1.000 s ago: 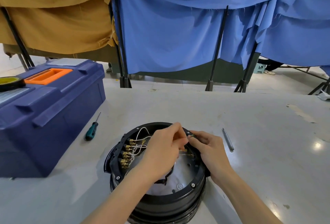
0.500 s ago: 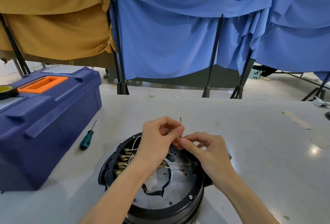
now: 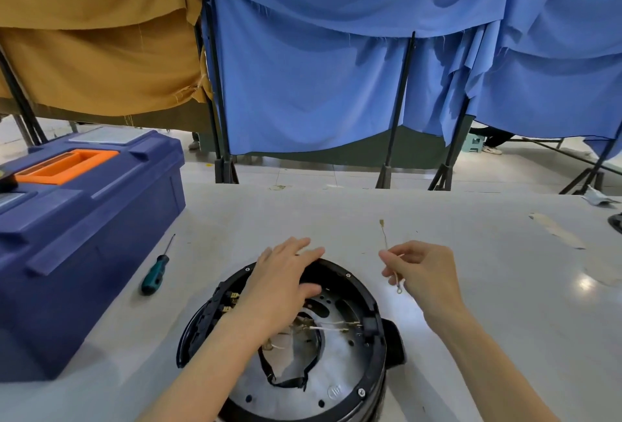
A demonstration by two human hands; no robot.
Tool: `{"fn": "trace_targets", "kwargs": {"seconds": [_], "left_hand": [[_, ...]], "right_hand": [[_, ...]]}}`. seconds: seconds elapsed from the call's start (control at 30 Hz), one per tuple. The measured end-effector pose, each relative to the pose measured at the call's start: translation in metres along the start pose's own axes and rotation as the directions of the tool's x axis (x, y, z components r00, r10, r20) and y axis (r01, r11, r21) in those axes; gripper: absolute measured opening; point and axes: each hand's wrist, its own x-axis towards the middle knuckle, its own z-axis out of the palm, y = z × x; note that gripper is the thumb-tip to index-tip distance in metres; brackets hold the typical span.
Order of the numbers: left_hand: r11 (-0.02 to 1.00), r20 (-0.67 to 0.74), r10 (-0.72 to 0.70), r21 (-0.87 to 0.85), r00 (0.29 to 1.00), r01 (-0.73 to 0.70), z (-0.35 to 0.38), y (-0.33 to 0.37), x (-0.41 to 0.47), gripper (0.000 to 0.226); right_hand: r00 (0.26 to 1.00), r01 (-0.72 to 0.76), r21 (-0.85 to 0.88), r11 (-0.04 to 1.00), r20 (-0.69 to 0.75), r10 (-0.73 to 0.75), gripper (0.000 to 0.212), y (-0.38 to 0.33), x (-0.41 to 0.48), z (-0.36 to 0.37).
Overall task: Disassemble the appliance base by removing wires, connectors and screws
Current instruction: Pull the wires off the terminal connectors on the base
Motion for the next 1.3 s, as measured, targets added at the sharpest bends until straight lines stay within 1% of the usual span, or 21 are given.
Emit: {"fn": "trace_targets", "kwargs": {"seconds": [0.03, 0.1, 0.17, 0.23, 0.3, 0.33, 0.4, 0.5, 0.57, 0.63, 0.7, 0.73, 0.77, 0.8, 0.87, 0.93, 1.0, 1.07, 1.13, 1.2, 1.3], "left_hand": [[0.999, 0.020, -0.002, 0.032, 1.000, 0.001, 0.002, -0.003, 0.000, 0.058], [0.996, -0.007, 0.014, 0.083, 1.000, -0.013, 0.003, -0.006, 0.000, 0.056], [0.996, -0.044, 0.025, 0.082, 0.999, -0.021, 0.003, -0.007, 0.000, 0.053], [0.996, -0.052, 0.028, 0.081, 0.998, -0.024, 0.003, -0.010, -0.001, 0.054], [0.996, -0.054, 0.029, 0.090, 0.998, -0.024, 0.004, -0.011, -0.002, 0.054], [0.995, -0.059, 0.028, 0.092, 0.998, -0.023, 0.004, -0.012, -0.002, 0.054], [0.995, -0.076, 0.039, 0.096, 0.996, -0.032, 0.005, -0.012, -0.003, 0.055], [0.994, -0.069, 0.038, 0.101, 0.997, -0.031, 0.007, -0.013, -0.003, 0.058], [0.995, -0.041, 0.034, 0.093, 0.999, -0.030, 0.008, -0.013, -0.005, 0.062], [0.998, -0.067, 0.045, 0.057, 0.997, -0.041, 0.008, -0.011, -0.007, 0.064], [0.994, -0.187, 0.112, 0.030, 0.976, -0.109, 0.006, -0.007, -0.010, 0.056], [0.987, -0.231, 0.158, 0.030, 0.960, -0.156, 0.005, -0.003, -0.010, 0.046], [0.982, -0.241, 0.182, -0.005, 0.953, -0.189, 0.004, 0.000, -0.011, 0.035], [0.977, -0.211, 0.170, -0.092, 0.963, -0.193, 0.004, 0.004, -0.013, 0.026], [0.952, -0.068, 0.140, -0.265, 0.988, -0.153, 0.007, 0.009, -0.017, 0.015], [0.947, 0.044, 0.133, -0.300, 0.990, -0.114, 0.009, 0.009, -0.020, 0.010], [0.937, 0.095, 0.118, -0.339, 0.988, -0.079, 0.011, 0.008, -0.021, 0.010], [0.940, 0.109, 0.128, -0.329, 0.986, -0.086, 0.012, 0.009, -0.022, 0.008], [0.955, 0.110, 0.170, -0.264, 0.979, -0.136, 0.015, 0.013, -0.022, 0.003], [0.957, 0.103, 0.203, -0.233, 0.974, -0.174, 0.017, 0.018, -0.022, 0.005], [0.961, 0.101, 0.212, -0.200, 0.972, -0.190, 0.016, 0.024, -0.023, 0.007]], "right_hand": [[0.999, -0.051, -0.054, 0.997, 0.004, 0.052, 0.015, 0.009, 0.007, 0.002], [0.990, -0.125, -0.209, 0.970, 0.038, 0.136, 0.021, 0.027, 0.019, 0.011], [0.984, -0.131, -0.388, 0.912, 0.061, 0.167, 0.029, 0.039, 0.030, 0.021], [0.988, -0.093, -0.555, 0.827, 0.049, 0.144, 0.030, 0.044, 0.040, 0.031], [0.995, -0.052, -0.674, 0.737, 0.029, 0.097, 0.027, 0.042, 0.047, 0.040], [0.996, -0.038, -0.707, 0.707, 0.029, 0.083, 0.027, 0.041, 0.051, 0.044], [0.996, -0.031, -0.732, 0.681, 0.032, 0.081, 0.033, 0.043, 0.056, 0.048], [0.997, -0.066, -0.685, 0.726, -0.010, 0.082, 0.037, 0.044, 0.054, 0.046], [0.997, -0.060, -0.626, 0.777, -0.069, 0.021, 0.035, 0.040, 0.046, 0.041], [0.994, -0.018, -0.538, 0.843, -0.102, -0.044, 0.030, 0.032, 0.035, 0.034], [0.998, 0.039, -0.394, 0.918, -0.038, -0.058, 0.026, 0.019, 0.020, 0.031], [0.998, 0.066, -0.323, 0.944, 0.020, -0.063, 0.025, 0.012, 0.011, 0.031], [0.994, 0.092, -0.265, 0.960, 0.080, -0.073, 0.024, 0.006, 0.001, 0.032], [0.987, 0.118, -0.224, 0.968, 0.138, -0.088, 0.022, 0.001, -0.008, 0.035], [0.966, 0.160, -0.175, 0.972, 0.230, -0.117, 0.016, -0.003, -0.024, 0.042], [0.956, 0.154, -0.115, 0.981, 0.268, -0.119, 0.016, -0.003, -0.035, 0.048], [0.957, 0.116, -0.040, 0.992, 0.273, -0.101, 0.023, -0.002, -0.038, 0.050], [0.960, 0.079, 0.016, 0.997, 0.270, -0.080, 0.023, -0.001, -0.039, 0.050], [0.963, 0.062, 0.043, 0.997, 0.260, -0.071, 0.021, 0.001, -0.038, 0.050], [0.967, 0.060, 0.058, 0.997, 0.246, -0.072, 0.021, 0.001, -0.038, 0.050], [0.968, 0.058, 0.067, 0.996, 0.241, -0.073, 0.021, 0.003, -0.038, 0.051]]}}
